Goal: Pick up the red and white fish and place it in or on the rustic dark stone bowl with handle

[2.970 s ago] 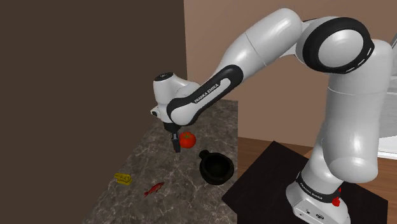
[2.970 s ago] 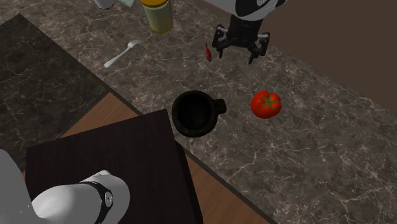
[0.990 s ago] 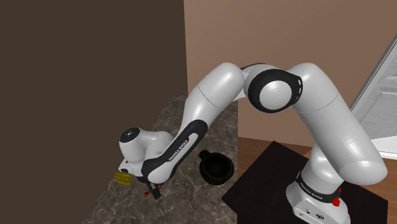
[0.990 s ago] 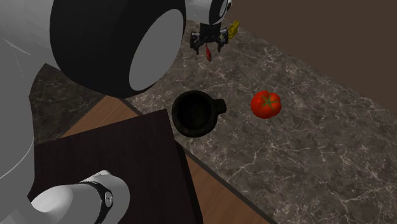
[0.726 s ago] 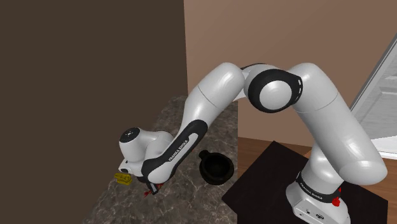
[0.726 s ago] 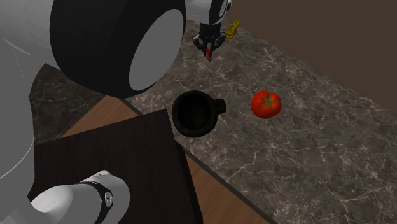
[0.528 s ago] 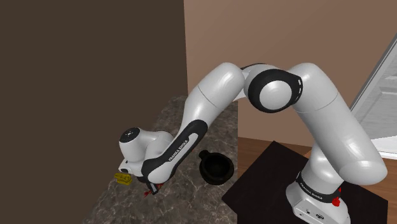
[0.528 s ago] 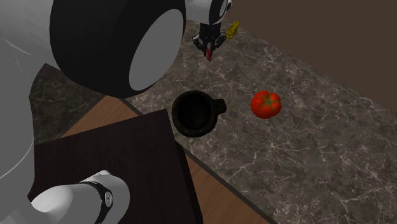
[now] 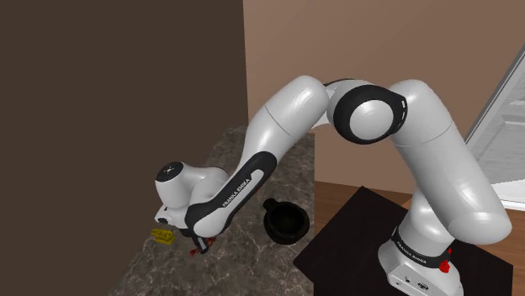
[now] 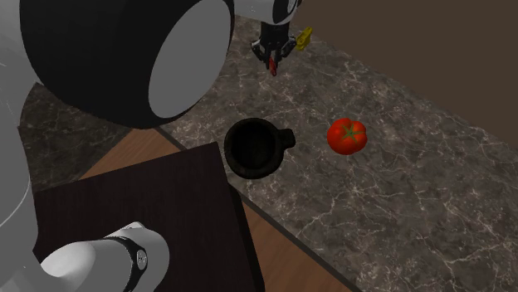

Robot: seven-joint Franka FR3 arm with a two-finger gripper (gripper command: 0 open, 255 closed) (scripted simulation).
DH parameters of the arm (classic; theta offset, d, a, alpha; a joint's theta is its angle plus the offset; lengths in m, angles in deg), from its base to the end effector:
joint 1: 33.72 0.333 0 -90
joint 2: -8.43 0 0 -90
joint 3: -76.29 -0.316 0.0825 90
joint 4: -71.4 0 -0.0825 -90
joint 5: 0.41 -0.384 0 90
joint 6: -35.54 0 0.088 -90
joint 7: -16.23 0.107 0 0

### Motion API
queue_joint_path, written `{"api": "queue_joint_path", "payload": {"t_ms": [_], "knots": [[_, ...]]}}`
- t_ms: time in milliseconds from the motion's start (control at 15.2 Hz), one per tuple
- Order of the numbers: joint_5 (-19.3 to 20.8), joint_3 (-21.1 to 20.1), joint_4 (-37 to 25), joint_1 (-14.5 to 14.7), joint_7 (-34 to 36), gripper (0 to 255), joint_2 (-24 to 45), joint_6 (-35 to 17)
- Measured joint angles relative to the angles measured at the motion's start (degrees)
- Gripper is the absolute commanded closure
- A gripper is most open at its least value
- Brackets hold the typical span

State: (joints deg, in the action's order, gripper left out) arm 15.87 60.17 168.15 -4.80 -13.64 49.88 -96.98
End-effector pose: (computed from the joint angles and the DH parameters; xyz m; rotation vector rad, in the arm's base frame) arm 0.4892 0.4571 0.1841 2.3374 2.0620 -0.0900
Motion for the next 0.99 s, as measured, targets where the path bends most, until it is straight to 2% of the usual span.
{"api": "queue_joint_path", "payload": {"t_ms": [990], "knots": [[-2.5, -1.9, 0.0, -1.4, -1.6, 255, -7.5, 7.4]]}}
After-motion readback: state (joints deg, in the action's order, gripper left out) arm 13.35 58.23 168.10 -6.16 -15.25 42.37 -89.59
